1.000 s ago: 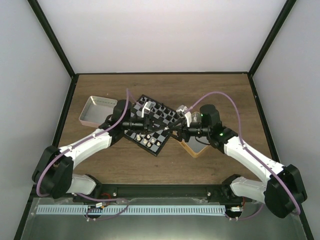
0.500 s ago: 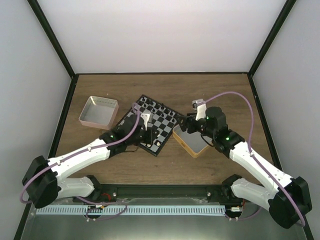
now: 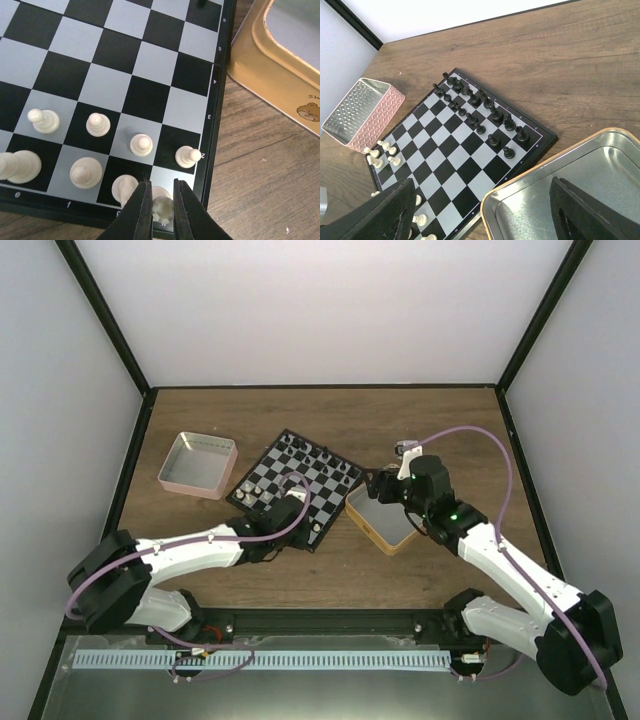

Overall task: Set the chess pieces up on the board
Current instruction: Place the chess piece on the chessboard.

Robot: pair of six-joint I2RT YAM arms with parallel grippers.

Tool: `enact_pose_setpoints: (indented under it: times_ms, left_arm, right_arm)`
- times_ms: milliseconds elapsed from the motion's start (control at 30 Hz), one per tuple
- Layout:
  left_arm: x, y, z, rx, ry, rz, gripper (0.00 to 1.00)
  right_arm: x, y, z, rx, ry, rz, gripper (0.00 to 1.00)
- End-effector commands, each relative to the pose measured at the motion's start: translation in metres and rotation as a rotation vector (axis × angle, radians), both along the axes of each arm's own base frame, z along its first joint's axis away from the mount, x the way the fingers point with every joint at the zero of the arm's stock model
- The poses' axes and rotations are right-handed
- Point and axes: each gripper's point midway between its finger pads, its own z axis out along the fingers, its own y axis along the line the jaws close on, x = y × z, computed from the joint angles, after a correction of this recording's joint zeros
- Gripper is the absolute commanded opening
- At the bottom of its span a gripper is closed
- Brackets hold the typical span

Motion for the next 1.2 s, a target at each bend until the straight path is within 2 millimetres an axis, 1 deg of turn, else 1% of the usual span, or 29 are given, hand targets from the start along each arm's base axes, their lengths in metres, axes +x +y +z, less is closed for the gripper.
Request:
enact_pose_setpoints:
  times_ms: [0,333,533,700,800,900,1033,1167]
  left_arm:
    - [0.002,-0.011,-0.003,-0.027,-0.024,-0.037,0.05]
    - [-0.007,-0.02,-0.014,-0.065,0.015,-0.09,0.08]
    - [-0.01,-0.019,-0.026,-0.045,0.029,-0.095,0.08]
    - [-0.009,-0.018,-0.027,-0.034,0.02,-0.099,0.16]
    - [-0.009,-0.019,-0.024,-0.039,0.016,-0.105,0.23]
    - [-0.009,-0.022,-0.014,-0.061,0.004,-0.111,0.27]
    - [-0.008,-0.022,-0.003,-0.079,-0.012,-0.11,0.28]
    - [-0.007,-0.018,0.003,-0.069,-0.022,-0.093,0.27]
  right_arm:
    - [0.004,-0.005,-0.005,-0.01,0.012,-0.029,0.75]
    - [0.006,-0.004,-0.013,-0.018,0.031,-0.029,0.75]
    - [0.008,-0.005,-0.014,-0.021,0.037,-0.032,0.75]
    - [0.008,-0.005,-0.016,-0.021,0.043,-0.034,0.75]
    - [0.009,-0.005,-0.015,-0.019,0.041,-0.035,0.75]
    - [0.01,-0.004,-0.015,-0.016,0.041,-0.033,0.75]
    - [0.01,-0.004,-0.014,-0.014,0.042,-0.035,0.75]
    - [0.01,-0.009,-0.012,-0.013,0.046,-0.059,0.75]
